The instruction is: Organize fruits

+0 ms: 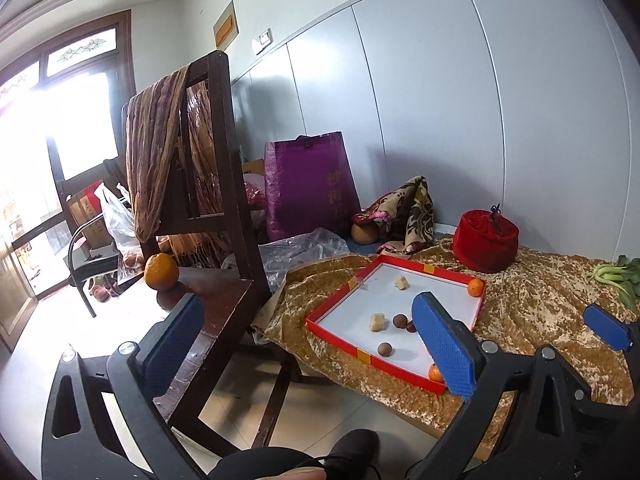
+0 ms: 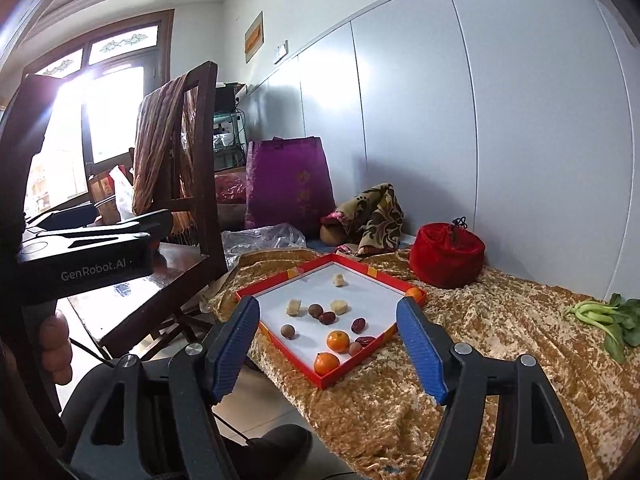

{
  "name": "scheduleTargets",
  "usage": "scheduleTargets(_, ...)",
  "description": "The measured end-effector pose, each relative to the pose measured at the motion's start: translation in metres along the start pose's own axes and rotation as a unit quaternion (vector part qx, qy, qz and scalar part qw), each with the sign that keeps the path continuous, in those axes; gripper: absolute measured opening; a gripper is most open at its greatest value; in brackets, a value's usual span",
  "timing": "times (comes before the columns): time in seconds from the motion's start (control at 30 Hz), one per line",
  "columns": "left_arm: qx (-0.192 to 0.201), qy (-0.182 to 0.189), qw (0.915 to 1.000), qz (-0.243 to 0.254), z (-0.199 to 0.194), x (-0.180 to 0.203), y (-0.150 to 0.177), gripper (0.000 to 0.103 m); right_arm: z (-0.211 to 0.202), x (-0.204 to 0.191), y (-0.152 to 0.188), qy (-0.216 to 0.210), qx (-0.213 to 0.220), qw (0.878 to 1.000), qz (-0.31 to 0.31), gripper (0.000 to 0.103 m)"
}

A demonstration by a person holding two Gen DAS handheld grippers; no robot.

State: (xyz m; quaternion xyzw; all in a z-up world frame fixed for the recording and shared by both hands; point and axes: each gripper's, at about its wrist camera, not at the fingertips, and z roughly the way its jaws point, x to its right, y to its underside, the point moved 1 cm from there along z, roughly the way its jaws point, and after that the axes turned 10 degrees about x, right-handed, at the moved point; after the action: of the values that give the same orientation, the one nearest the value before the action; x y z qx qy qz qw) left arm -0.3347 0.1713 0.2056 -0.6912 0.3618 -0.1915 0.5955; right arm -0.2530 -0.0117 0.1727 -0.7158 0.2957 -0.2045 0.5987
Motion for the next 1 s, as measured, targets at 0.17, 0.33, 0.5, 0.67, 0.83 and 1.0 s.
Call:
scheduleTargets(0.17, 0.002, 0.004, 1.0, 0.004, 0.0, 0.001, 0.0, 0.103, 0.002, 0.005, 0.0, 0.007, -0.002, 1.0, 0.008, 0.074)
scheduleTargets(0.33, 0.005, -0.001, 1.0, 0.004, 0.0, 0.001, -0.001, 0.103, 0.003, 0.008, 0.0, 0.011, -0.003, 1.0, 0.014, 0.074)
scheduleTargets(0.5, 0.008, -0.007, 0.9999, 0.005, 0.001, 0.001, 0.001, 0.103, 0.004, 0.008, 0.0, 0.012, -0.004, 1.0, 0.016, 0.074)
scheduleTargets(0.67, 0.003, -0.009, 1.0, 0.0, 0.003, -0.001, 0.004, 0.103, 0.006, 0.008, 0.001, 0.013, -0.007, 1.0, 0.013, 0.075)
scheduleTargets(0.83, -0.002, -0.015, 0.9999, -0.004, 0.007, -0.003, 0.01, 0.103, 0.01, 0.008, 0.003, 0.012, -0.012, 1.0, 0.013, 0.075)
scheduleTargets(1.0, -0.008, -0.018, 0.9998, -0.007, 0.011, -0.003, 0.015, 0.103, 0.013, 0.006, 0.005, 0.012, -0.018, 1.0, 0.014, 0.075)
